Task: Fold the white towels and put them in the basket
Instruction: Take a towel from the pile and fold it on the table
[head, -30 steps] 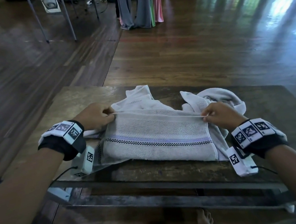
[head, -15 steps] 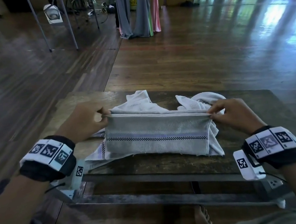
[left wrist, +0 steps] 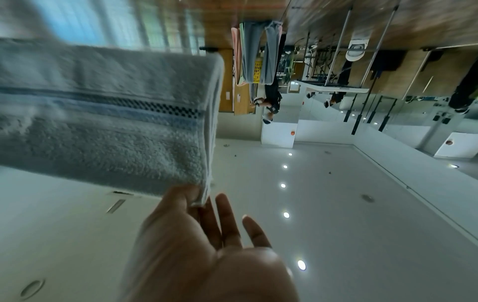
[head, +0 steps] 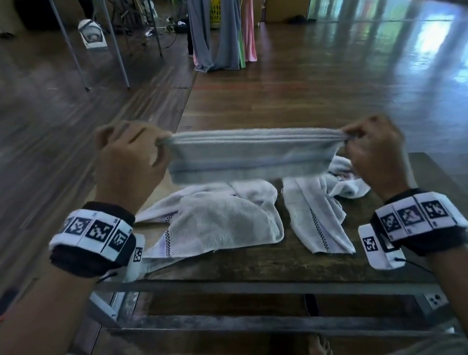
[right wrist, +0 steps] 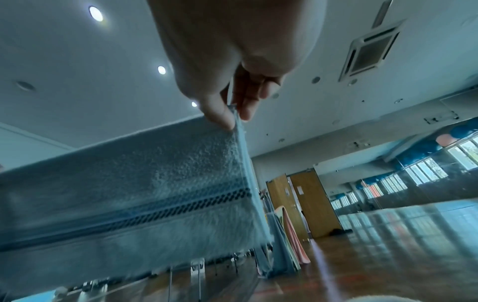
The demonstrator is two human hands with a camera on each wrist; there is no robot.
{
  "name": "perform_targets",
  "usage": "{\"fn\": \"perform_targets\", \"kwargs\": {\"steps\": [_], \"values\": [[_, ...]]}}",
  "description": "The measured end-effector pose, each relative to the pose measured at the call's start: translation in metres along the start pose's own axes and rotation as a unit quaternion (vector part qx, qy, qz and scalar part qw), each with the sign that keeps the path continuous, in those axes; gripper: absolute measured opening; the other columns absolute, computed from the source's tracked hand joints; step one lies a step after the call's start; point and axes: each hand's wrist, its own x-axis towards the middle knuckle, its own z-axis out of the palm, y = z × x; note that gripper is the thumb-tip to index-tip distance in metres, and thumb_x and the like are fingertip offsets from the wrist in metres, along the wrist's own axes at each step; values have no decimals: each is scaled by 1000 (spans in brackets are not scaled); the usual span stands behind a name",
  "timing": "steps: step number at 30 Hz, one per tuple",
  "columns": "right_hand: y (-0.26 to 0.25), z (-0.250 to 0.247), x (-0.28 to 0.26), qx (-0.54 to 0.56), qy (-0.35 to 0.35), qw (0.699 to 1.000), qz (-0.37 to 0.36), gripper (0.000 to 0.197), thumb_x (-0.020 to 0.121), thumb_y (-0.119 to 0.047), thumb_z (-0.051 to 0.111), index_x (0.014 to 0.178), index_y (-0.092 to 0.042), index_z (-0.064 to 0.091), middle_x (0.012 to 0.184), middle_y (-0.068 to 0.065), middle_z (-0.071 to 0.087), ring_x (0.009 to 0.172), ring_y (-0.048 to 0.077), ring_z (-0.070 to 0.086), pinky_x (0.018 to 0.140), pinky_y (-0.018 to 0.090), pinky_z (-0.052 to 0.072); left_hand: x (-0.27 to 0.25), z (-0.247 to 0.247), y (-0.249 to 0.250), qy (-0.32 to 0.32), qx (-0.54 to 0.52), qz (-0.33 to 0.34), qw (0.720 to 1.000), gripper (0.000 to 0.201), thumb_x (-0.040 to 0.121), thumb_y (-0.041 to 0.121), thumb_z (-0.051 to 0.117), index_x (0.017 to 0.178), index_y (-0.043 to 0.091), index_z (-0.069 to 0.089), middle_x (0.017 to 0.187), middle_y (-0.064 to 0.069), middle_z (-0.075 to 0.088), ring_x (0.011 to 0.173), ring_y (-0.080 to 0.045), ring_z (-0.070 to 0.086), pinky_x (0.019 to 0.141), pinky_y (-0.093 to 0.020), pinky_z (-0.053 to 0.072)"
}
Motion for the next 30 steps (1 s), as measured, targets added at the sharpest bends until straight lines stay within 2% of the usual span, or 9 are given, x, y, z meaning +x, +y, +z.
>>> {"fn": "perform_targets", "kwargs": {"steps": [1, 3, 6, 10, 13, 16, 22, 26, 30], "values": [[0, -5, 5, -4, 37, 999, -7, 18, 72, 3, 57, 84, -4, 66, 85, 15, 60, 76, 31, 59, 70, 44, 47, 5, -3, 2, 44, 2, 13, 999, 8, 84, 17, 59, 82, 16, 67, 81, 0, 67, 77, -23, 59, 82, -35, 33], [3, -8, 5, -25, 54, 998, -22, 16, 72, 1, 58, 84, -7, 64, 86, 13, 59, 78, 30, 58, 71, 45, 46, 5, -1, 1, 55, -4, 29, 998, 9, 84, 18, 58, 80, 17, 66, 79, 2, 66, 77, -23, 58, 81, -36, 35], [20, 3, -23, -27, -72, 995, -71, 14, 72, 2, 66, 81, -9, 64, 82, 10, 61, 77, 29, 59, 69, 46, 48, -24, 14, -4, -74, -15, 30, 997, 9, 82, 20, 57, 76, 19, 63, 78, 4, 65, 77, -24, 59, 83, -38, 34], [42, 21, -81, -2, -282, 955, -97, 29, 63, 3, 76, 76, -19, 60, 79, 1, 62, 73, 27, 63, 62, 38, 49, -78, 31, 0, -269, -29, 89, 959, 14, 78, 27, 45, 70, 22, 54, 72, 5, 59, 70, -21, 58, 81, -35, 31], [40, 22, -113, -16, -344, 934, -95, 33, 60, 0, 80, 75, -21, 58, 78, -4, 60, 71, 22, 61, 62, 30, 39, -104, 34, 6, -339, -34, 118, 933, 19, 76, 31, 41, 70, 22, 56, 74, 4, 61, 70, -19, 61, 80, -32, 30], [34, 19, -127, -35, -358, 929, -93, 30, 62, -5, 80, 77, -21, 59, 82, -5, 60, 76, 20, 62, 67, 28, 34, -111, 33, 6, -346, -42, 106, 931, 21, 78, 32, 43, 70, 20, 58, 76, 4, 63, 71, -20, 63, 79, -32, 31], [31, 24, -135, -52, -405, 908, -89, 29, 64, -12, 81, 85, -22, 64, 88, -6, 63, 82, 17, 64, 72, 28, 38, -119, 34, 2, -378, -49, 98, 919, 28, 77, 43, 43, 79, 25, 64, 83, 6, 67, 81, -19, 65, 79, -31, 29], [26, 25, -125, -40, -394, 915, -80, 18, 75, -27, 73, 92, -22, 68, 92, -9, 63, 88, 11, 60, 78, 25, 29, -117, 36, 14, -347, -86, 92, 929, 28, 79, 44, 47, 84, 23, 64, 84, 6, 63, 80, -18, 61, 80, -27, 30], [15, 35, -125, -29, -375, 923, -84, 23, 77, -34, 72, 96, -22, 68, 89, -8, 63, 86, 11, 60, 78, 25, 32, -115, 44, 34, -339, -118, 117, 926, 27, 82, 43, 48, 88, 24, 66, 86, 7, 63, 82, -17, 59, 80, -27, 30]]}}
